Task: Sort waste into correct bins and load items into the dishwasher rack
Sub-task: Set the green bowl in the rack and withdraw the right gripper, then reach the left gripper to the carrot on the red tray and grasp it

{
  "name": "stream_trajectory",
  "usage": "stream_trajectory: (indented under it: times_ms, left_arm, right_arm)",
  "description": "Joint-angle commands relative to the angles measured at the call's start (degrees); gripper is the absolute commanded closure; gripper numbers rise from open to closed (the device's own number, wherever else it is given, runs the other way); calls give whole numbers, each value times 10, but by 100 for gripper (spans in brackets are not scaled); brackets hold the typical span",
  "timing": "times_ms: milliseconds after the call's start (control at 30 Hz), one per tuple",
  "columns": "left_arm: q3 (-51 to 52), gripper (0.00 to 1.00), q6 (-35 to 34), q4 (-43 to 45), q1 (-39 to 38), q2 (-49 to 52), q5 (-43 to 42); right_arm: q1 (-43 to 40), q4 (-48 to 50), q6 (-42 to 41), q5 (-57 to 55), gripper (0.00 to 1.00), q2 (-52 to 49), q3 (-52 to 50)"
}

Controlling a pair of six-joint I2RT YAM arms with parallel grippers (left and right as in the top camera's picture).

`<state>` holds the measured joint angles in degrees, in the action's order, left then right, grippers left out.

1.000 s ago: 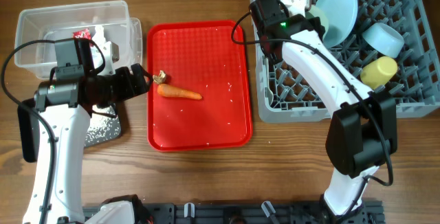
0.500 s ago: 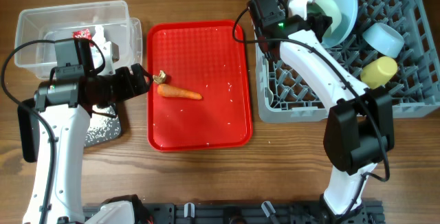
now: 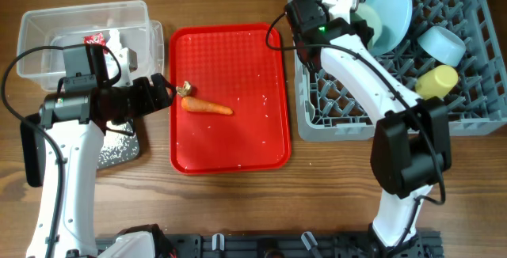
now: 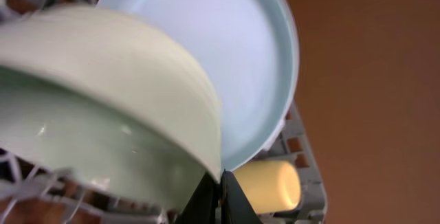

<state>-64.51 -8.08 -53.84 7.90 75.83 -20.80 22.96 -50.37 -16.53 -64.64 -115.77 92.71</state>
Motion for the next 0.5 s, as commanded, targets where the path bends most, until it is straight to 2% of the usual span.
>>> stream_trajectory:
  times_ms: [0,200,233,333,367,467]
  left_arm:
    - [-4,7,-3,-1,3,-5,3]
    - [-4,6,-3,0,3,-5,3]
    - [-4,6,-3,0,3,-5,3]
    - [-4,4,-3,0,3,-5,3]
    - [-4,4,-3,0,3,-5,3]
    - [-4,2,-3,0,3,-5,3]
  right_arm:
    - [4,-23,-30,46,96,-12,-6]
    - [24,-69,-32,175,95,-8,-5]
    - [29,-72,-32,207,93,-2,-5]
    - [37,-72,-31,268,73,26,-5]
    - [39,-71,-31,282,71,39,-3]
    - [42,-57,-9,330,47,79,11]
